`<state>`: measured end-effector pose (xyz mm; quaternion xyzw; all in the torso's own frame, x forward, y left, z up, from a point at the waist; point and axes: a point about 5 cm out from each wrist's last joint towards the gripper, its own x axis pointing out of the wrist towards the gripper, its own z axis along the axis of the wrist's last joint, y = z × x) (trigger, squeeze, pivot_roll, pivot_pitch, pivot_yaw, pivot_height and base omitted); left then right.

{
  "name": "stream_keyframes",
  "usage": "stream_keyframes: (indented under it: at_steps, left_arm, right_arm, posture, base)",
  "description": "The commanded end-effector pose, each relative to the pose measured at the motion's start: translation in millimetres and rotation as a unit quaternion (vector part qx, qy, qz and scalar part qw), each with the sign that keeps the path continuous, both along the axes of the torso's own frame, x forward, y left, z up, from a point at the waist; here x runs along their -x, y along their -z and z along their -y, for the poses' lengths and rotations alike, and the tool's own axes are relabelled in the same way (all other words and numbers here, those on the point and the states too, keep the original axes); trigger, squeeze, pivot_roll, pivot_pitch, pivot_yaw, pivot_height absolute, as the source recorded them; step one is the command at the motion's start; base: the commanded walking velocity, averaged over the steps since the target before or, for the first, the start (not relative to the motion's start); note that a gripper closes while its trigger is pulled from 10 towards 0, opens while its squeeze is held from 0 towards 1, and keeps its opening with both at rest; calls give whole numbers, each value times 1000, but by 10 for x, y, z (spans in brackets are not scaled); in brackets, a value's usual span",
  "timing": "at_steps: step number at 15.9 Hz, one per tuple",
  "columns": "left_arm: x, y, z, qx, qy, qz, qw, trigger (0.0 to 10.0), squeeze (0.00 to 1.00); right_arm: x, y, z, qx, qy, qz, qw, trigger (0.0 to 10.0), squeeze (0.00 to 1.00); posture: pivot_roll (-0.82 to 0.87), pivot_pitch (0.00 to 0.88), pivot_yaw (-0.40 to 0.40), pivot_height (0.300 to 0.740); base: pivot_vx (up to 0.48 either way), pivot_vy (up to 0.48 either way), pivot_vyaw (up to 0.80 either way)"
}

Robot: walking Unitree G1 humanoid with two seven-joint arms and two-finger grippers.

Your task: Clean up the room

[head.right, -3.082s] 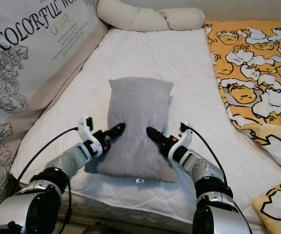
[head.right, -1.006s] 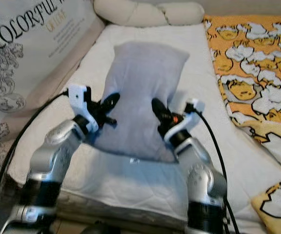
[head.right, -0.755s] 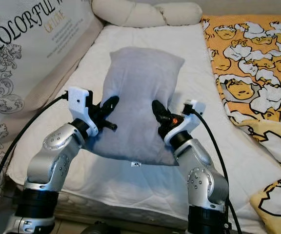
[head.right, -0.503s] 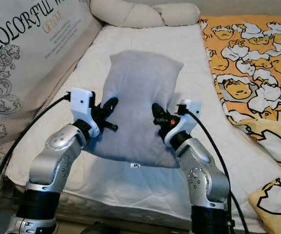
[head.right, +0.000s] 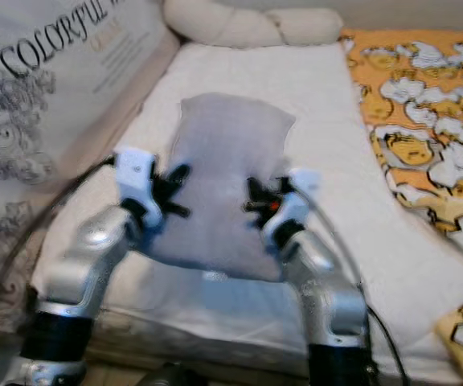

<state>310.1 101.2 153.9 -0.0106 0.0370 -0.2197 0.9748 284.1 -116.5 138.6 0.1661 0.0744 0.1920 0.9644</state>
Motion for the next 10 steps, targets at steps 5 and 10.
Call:
stream_keyframes:
  at_steps: [5,10]
  left_arm:
    - [6,-97,46,-8,3,18,1000,10000,0]
    - [1,-84,5,-14,-3,12,1000,10000,0]
  right_arm:
    - [-25,-22,101,39,50,21,998,10000,0]
    - [-35,33,113,27,64,7,998,10000,0]
  posture:
    - [-14,0,83,740]
    - [-21,0,99,740]
  base:
    - [0,370,0]
    - [0,370,0]
